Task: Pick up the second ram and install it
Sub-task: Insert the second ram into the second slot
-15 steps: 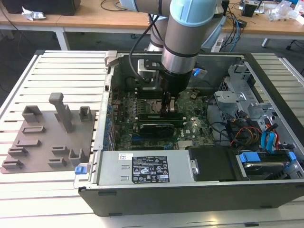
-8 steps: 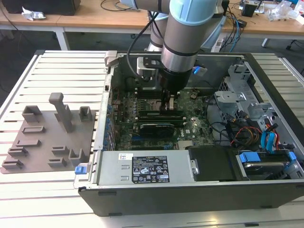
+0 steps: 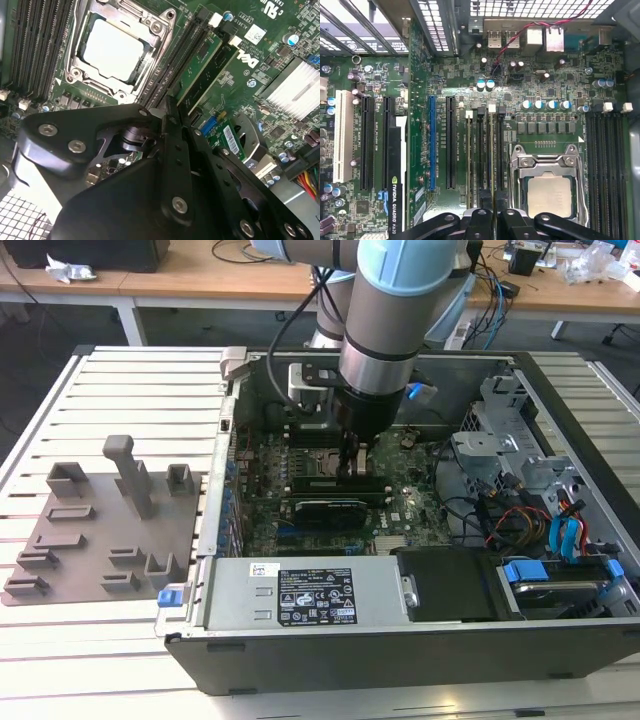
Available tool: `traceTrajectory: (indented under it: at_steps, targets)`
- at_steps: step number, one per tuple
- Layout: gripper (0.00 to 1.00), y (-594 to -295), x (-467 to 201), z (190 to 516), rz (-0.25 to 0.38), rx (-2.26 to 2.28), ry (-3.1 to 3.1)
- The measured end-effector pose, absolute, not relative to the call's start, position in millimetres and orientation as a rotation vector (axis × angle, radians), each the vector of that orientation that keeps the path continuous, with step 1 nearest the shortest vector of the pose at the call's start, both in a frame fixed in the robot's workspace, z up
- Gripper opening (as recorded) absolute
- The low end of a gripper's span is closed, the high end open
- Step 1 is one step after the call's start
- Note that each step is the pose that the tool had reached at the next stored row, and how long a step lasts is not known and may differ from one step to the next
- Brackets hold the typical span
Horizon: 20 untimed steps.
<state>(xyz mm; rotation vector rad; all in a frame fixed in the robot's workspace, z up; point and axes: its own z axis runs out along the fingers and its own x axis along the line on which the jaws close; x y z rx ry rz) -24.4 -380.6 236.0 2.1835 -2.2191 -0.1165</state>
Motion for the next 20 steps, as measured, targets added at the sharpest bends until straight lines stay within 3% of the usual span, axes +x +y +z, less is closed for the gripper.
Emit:
traceTrajectory:
  at_steps: [20]
  targets:
    - [0.13,-380.7,-24.3,230.4,-0.114,2.184,-2.22]
